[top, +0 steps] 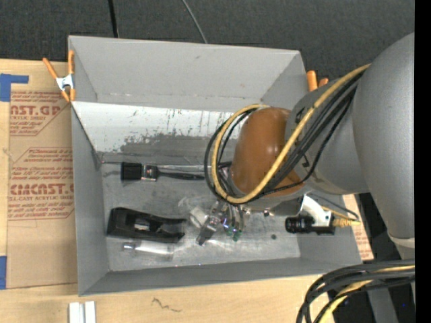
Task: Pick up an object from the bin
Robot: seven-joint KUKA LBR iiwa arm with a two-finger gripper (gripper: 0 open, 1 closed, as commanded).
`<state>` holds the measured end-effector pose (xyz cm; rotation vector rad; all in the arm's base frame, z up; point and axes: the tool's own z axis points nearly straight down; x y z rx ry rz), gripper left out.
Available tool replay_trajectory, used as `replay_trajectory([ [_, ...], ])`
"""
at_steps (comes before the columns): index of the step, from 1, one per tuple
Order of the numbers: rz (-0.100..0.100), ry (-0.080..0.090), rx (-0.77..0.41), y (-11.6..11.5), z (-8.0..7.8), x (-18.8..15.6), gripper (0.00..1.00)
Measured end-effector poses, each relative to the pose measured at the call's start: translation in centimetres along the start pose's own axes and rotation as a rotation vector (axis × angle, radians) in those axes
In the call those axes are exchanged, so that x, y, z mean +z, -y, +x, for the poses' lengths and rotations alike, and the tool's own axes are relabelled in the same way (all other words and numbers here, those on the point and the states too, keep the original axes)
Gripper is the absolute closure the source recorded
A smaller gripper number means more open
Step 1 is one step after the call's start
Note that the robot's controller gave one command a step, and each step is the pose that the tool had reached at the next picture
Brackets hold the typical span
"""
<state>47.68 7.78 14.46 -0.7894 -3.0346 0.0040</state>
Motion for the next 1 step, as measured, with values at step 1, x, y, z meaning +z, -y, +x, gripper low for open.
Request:
replay_trajectory([
  [1,-0.004,0.006,0.000,-0.14,-0.16,-3.79,1.00],
])
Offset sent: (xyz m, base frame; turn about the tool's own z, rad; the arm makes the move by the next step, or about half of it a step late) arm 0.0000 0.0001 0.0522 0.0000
